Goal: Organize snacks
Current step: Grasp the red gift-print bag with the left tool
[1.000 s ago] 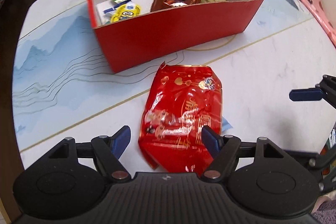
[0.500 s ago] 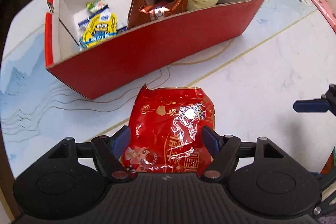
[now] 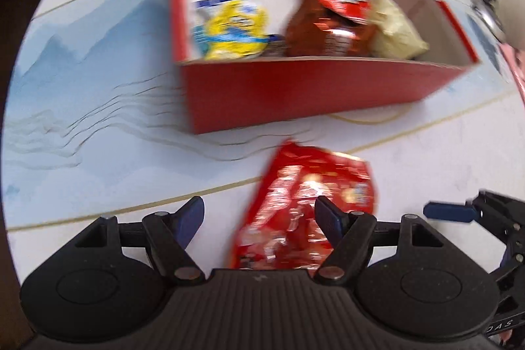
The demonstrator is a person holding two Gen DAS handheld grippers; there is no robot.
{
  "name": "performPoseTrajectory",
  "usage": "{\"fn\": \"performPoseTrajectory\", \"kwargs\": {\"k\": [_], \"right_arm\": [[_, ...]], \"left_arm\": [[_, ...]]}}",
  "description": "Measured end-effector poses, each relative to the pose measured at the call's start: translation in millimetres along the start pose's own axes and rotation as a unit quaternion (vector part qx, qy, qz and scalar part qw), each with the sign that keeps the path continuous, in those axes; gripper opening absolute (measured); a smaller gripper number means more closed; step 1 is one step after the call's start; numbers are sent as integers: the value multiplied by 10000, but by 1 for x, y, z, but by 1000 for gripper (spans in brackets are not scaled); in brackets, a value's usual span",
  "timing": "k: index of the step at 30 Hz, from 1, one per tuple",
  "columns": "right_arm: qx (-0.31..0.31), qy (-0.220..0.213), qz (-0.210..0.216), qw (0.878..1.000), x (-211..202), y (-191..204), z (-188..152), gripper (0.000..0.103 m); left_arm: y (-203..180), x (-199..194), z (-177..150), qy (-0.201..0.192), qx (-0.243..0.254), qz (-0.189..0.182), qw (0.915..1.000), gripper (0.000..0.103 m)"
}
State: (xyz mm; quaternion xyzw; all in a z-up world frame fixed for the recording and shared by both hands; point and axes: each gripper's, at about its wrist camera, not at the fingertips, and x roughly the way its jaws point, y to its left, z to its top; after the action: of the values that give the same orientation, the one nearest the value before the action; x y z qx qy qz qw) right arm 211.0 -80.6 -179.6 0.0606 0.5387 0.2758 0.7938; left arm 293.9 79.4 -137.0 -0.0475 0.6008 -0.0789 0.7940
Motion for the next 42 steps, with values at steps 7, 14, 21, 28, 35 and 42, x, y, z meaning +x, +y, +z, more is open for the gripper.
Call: {"fn": "performPoseTrajectory", "kwargs": {"k": [7,14,21,28,35,42], "right_arm": [[223,275,200,9992,29,6,10,71],[165,344,287,9989,34,13,15,63],[146,380,276,9988,37,12,16,56],[66,356,221,9991,31,9,13,47],[134,317,378,9987,30,5,14,27],[-12,307,313,9990,34,10,17,23]], "left_arm": [[38,0,-15,-50,-517,151,9985,74],[36,-4,-21,-37,-249,-334,9991,74],[19,13,-18,226,167,-406,9988,74],[17,23,-8,366,258,-748,9962,75],[23,27,-9,505,-147,-1436,9882,77],[20,15,-15,338,-142,-1249,9915,62]]}}
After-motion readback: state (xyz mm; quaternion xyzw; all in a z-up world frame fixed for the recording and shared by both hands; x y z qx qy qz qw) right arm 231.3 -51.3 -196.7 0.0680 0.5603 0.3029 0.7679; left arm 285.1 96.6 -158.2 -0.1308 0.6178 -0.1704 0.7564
